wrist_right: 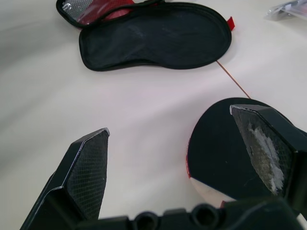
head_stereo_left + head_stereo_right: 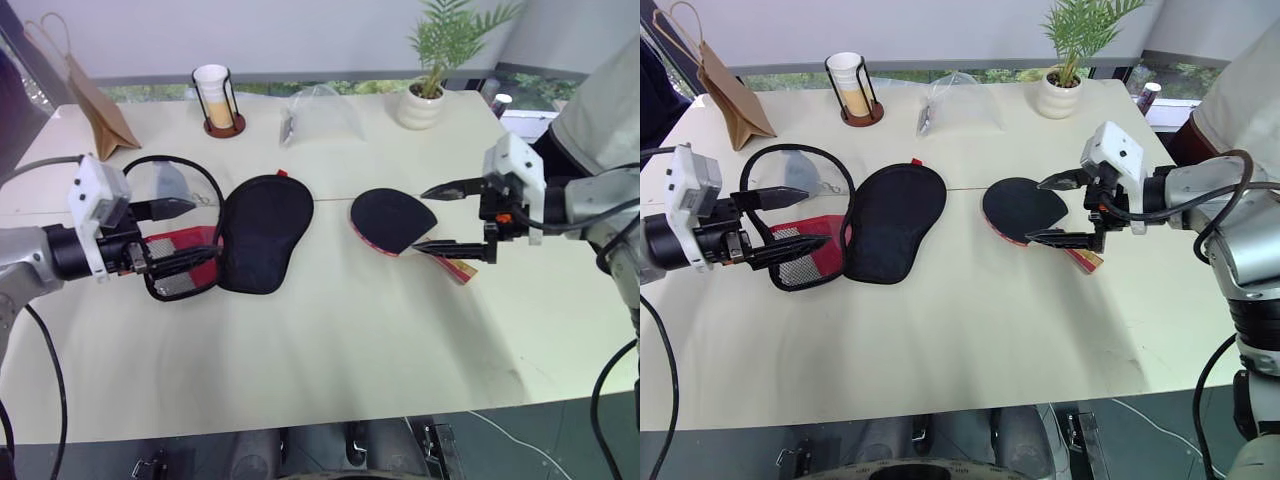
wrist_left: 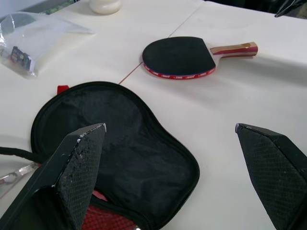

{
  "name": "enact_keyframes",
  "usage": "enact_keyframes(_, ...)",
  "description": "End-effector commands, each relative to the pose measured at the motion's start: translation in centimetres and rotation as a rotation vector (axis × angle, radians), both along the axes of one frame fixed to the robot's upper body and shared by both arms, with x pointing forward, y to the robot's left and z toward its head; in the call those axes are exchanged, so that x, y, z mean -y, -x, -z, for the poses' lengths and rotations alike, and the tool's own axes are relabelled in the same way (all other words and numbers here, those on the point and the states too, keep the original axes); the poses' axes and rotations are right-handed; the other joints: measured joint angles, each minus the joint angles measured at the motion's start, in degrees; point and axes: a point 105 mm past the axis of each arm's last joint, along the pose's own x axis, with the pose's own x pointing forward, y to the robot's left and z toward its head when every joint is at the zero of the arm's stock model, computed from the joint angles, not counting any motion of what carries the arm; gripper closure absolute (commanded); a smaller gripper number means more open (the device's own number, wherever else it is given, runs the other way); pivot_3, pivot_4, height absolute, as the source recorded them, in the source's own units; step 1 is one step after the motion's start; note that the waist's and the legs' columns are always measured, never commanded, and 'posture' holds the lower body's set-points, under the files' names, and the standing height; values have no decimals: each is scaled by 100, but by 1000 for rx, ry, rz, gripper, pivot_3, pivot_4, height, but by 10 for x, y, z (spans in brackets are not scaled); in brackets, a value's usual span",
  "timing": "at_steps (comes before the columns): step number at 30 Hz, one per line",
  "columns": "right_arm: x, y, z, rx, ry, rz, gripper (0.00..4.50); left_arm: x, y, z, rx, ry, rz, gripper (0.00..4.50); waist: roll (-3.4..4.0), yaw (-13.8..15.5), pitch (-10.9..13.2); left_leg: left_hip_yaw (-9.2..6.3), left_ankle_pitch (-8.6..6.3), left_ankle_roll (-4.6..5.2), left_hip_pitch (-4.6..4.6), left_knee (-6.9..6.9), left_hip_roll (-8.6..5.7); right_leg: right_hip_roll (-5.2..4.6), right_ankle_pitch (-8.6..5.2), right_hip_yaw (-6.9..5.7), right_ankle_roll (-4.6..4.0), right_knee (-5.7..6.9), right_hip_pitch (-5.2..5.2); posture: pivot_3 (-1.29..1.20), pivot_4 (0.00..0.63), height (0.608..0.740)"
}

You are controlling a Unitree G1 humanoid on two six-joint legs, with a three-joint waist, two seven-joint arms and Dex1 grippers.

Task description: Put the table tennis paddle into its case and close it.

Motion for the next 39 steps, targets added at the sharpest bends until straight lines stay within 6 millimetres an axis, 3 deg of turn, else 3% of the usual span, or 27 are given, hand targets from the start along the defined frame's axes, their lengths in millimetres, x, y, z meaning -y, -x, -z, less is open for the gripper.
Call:
enact_keyframes(1,-2,1,-9,50,0,-10,66,1,0,-10,49,-7,6,0,0,3,0,0,0,0,0,0,0,0,0,0,0,0,0,0,150,740)
enact_keyframes(20,-8,-2,-8,44,-34,3,66,6,-6,-14,59,-3,27,0,0,15,0,1,0,0,0,0,0,0,0,0,0,0,0,0,150,740)
enact_keyframes(26,-12,-19,-1,21,-53,77,66,4,-11,-17,72,13,24,0,0,9,0,1,0,0,0,0,0,0,1,0,1,0,0,0,150,740)
enact_keyframes(33,-66,-26,26,-224,-159,84,66,-13,-20,-22,89,-14,8,0,1,-26,1,1,1,0,-1,-2,1,4,7,0,10,8,-4,0,150,740)
enact_keyframes(39,-119,-34,68,-330,-140,121,66,-23,-26,-24,91,-35,-7,0,2,-37,1,2,1,0,-3,-3,3,5,9,0,13,9,-7,0,150,740)
